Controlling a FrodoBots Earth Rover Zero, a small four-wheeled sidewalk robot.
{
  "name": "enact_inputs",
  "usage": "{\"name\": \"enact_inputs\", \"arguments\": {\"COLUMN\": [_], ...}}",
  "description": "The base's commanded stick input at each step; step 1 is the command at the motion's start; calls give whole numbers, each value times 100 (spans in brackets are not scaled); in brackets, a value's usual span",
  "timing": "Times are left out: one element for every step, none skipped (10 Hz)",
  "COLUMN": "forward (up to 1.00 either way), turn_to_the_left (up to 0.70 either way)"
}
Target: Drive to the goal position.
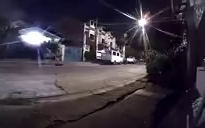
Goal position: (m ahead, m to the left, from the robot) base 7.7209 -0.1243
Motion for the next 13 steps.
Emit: {"name": "enact_inputs", "arguments": {"forward": [46, 47, 47, 47, 47, 47, 48, 53, 64, 69, 69, 69, 69], "turn_to_the_left": [11, 11, 11, 11, 11, 11, 11, 10, 7, 8, 8, 8, 8]}}
